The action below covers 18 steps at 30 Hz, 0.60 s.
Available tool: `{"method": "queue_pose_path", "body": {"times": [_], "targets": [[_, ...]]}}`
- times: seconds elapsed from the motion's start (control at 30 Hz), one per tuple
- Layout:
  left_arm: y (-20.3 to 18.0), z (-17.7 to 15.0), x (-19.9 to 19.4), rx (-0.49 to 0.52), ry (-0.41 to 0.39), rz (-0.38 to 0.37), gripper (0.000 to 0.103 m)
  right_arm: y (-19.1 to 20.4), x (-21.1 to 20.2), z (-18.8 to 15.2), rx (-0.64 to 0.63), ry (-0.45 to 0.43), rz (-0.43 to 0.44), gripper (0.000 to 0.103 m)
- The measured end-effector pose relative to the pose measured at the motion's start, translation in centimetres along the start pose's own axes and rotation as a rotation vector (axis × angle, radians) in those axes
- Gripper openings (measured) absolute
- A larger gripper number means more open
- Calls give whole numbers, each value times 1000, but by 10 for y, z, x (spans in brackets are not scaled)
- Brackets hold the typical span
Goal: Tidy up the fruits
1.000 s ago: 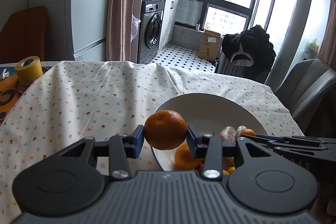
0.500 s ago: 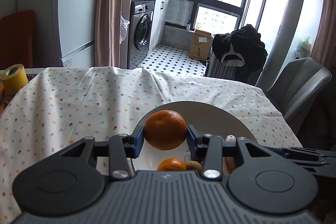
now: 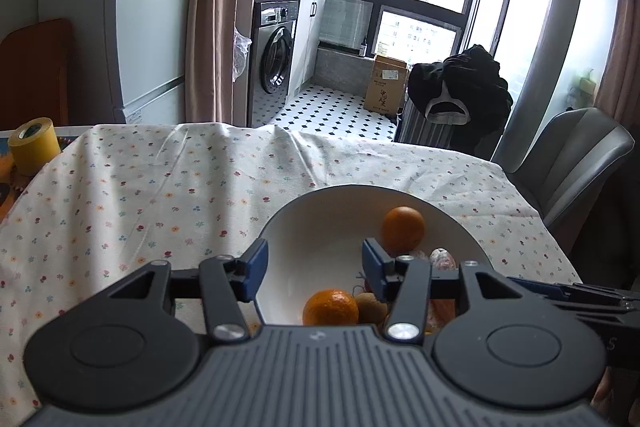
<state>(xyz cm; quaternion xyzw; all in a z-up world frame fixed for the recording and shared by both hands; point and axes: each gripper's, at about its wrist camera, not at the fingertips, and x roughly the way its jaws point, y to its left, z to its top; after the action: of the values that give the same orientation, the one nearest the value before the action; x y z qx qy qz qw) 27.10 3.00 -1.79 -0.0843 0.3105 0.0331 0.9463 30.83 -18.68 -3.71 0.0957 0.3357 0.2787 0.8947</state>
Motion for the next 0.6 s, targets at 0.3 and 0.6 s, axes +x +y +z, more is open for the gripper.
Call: {"method": "queue_pose_path", "body": {"times": [0.3, 0.6], "targets": [[7, -9, -21, -9, -10, 50, 85, -5, -12, -3, 16, -10, -13, 58], [14, -14, -50, -27, -10, 36, 88, 2, -32, -8, 2, -36, -20, 77]]}}
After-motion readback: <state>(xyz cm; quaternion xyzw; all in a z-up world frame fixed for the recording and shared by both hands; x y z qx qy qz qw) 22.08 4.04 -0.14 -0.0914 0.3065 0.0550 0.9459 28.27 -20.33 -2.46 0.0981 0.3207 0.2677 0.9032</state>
